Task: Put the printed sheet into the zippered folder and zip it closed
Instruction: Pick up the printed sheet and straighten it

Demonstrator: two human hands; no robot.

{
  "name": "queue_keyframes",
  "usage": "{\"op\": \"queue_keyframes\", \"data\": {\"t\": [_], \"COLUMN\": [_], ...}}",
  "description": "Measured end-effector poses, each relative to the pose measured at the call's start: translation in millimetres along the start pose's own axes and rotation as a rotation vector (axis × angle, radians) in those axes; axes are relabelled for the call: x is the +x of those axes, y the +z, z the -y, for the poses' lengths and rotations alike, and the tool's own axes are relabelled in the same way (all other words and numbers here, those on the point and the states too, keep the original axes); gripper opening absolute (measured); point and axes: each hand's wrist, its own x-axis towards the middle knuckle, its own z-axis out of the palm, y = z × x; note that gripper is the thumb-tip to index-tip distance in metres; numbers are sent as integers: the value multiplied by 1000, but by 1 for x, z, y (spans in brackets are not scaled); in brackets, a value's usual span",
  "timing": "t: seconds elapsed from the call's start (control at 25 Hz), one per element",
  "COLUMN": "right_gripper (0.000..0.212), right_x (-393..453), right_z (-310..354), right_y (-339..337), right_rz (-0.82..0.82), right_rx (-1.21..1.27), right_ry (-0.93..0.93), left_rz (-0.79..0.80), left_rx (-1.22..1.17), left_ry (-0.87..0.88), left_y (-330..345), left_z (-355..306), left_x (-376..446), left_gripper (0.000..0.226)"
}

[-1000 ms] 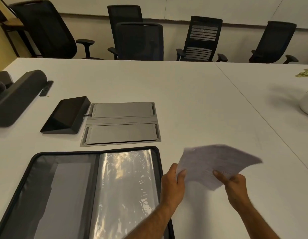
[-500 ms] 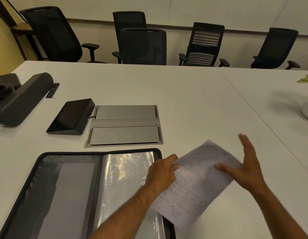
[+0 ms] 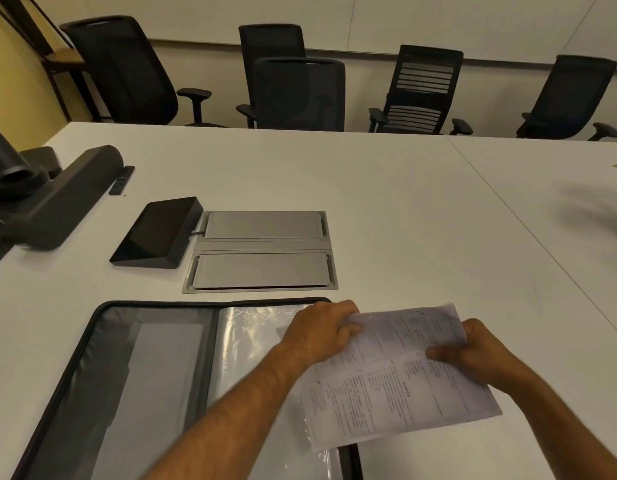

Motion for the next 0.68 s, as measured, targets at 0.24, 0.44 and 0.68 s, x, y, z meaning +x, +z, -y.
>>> {"op": "queue_keyframes", "data": {"t": [0.24, 0.44, 0.68], "right_gripper": [48, 39, 41], "right_x": [-17, -33, -34], "right_z": [-60, -114, -129], "right_y": [-21, -24, -9], "right_rz": [-236, -389, -405], "right_rx": [317, 564, 656], "right_ry": [241, 392, 439], "left_rz": [-285, 262, 378], "left_rx": [-121, 12, 193], "left_ry": [-565, -852, -812], "left_y": [48, 97, 121], "left_z": [25, 27, 25], "left_x": [-27, -52, -62], "left_gripper": [73, 143, 157]}}
